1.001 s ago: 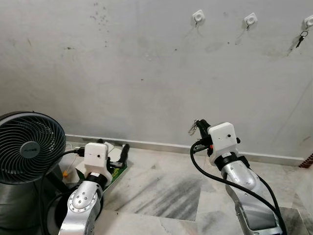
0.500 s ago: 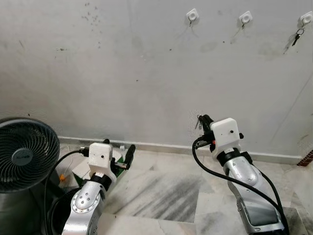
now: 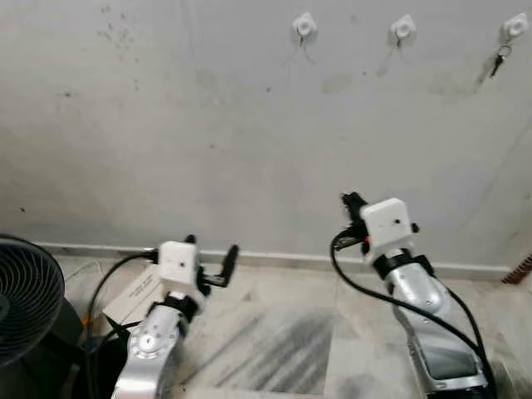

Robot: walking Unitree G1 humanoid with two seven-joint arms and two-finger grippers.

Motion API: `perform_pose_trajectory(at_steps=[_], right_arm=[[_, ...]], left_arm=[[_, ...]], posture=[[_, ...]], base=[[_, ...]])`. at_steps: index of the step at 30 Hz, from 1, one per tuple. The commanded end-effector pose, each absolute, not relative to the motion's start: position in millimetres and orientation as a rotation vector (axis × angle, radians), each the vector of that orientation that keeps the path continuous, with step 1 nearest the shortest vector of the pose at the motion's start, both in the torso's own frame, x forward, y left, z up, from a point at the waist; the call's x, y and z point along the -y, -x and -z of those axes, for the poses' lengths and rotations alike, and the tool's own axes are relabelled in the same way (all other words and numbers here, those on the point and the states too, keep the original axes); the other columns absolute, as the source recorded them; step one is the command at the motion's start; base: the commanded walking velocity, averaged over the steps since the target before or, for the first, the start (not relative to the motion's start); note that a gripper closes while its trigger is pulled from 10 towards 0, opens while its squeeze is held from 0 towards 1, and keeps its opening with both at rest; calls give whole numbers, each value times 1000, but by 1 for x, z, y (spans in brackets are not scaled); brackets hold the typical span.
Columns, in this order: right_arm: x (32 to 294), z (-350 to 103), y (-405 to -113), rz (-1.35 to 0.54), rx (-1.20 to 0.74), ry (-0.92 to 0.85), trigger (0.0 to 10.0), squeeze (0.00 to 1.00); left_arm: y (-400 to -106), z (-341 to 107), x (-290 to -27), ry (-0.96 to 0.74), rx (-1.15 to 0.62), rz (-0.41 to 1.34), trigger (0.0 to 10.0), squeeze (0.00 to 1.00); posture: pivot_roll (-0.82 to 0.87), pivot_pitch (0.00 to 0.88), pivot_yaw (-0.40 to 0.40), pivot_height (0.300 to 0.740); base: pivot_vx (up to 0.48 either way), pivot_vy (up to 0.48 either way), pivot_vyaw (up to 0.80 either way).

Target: Hang keys on a hook

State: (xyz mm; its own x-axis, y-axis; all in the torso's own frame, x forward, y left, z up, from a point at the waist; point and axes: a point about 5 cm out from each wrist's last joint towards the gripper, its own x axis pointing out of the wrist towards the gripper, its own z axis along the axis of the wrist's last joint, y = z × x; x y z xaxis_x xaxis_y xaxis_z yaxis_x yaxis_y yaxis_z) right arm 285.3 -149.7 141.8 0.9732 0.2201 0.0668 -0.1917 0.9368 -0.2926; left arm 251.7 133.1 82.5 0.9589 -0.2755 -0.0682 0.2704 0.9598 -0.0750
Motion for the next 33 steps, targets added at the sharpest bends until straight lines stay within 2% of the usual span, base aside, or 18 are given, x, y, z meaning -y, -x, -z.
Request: perform_pose_trajectory(at_steps=[1,33], right_arm=[[141,-146,-286,-236,124,280,10000,0],[140,-145,-285,-237,124,287,10000,0]], left_arm=[[-252,-84,-141,49,-76,264,10000,0],[-251,-80,-138,47,-95,266,10000,0]], posture=[[-13,0,53,740],[-20,0,54,740]], base=[[412,0,0],[407,0,0]])
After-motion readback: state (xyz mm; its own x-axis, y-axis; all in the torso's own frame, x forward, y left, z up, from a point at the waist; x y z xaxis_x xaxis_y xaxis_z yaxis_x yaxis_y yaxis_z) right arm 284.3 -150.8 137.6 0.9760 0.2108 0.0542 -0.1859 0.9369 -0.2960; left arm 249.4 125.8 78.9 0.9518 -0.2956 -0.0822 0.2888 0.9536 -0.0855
